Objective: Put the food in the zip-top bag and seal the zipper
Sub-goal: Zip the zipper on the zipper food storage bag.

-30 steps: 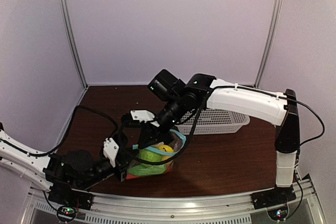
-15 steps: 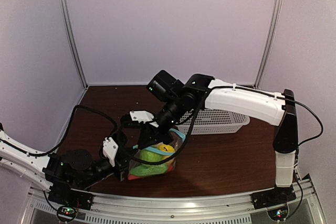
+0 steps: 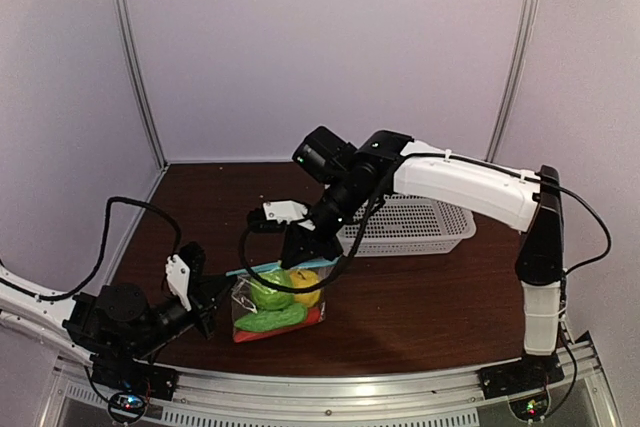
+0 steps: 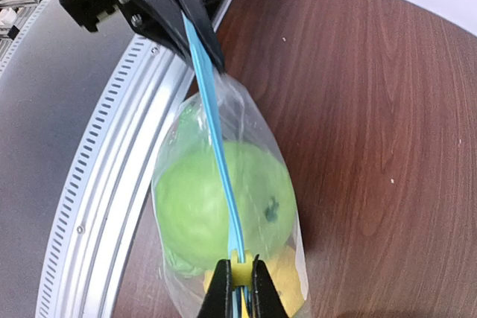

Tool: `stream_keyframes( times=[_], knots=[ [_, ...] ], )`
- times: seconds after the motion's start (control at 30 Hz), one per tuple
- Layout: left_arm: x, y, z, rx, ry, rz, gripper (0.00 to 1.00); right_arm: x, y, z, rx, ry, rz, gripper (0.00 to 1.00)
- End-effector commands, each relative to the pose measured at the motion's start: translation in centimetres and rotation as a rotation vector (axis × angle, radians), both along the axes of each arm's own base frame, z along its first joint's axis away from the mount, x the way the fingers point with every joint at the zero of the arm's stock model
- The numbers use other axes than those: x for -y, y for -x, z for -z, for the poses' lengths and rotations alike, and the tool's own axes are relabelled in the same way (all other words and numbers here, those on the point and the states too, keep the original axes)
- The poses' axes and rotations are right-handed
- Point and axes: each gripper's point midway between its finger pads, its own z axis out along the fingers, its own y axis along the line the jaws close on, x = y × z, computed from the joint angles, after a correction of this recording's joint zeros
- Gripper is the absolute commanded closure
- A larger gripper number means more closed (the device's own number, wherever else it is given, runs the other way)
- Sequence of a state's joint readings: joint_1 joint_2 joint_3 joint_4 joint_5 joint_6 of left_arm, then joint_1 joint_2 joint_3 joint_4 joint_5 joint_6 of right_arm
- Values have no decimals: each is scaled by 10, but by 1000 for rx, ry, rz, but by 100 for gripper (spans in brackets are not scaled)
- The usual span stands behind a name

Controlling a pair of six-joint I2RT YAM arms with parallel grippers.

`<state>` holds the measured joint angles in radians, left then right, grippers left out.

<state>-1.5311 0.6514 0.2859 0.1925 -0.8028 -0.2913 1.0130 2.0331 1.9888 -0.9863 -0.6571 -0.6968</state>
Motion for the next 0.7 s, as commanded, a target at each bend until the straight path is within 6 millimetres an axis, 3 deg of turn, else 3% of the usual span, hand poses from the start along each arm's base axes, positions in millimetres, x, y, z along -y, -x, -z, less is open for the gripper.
stream_keyframes(
  times=[0.0,0.3,0.67],
  knots=[
    [-18,-12,3,-9,13,-106,100,56,-32,29,0,186,120,100],
    [-15,-12,8,-12,-8,-113,100,96,-58,41,-8,236,202,100],
    [-14,-14,12,-16,-20,-126,100,106,-64,46,-28,235,227,100]
  ],
)
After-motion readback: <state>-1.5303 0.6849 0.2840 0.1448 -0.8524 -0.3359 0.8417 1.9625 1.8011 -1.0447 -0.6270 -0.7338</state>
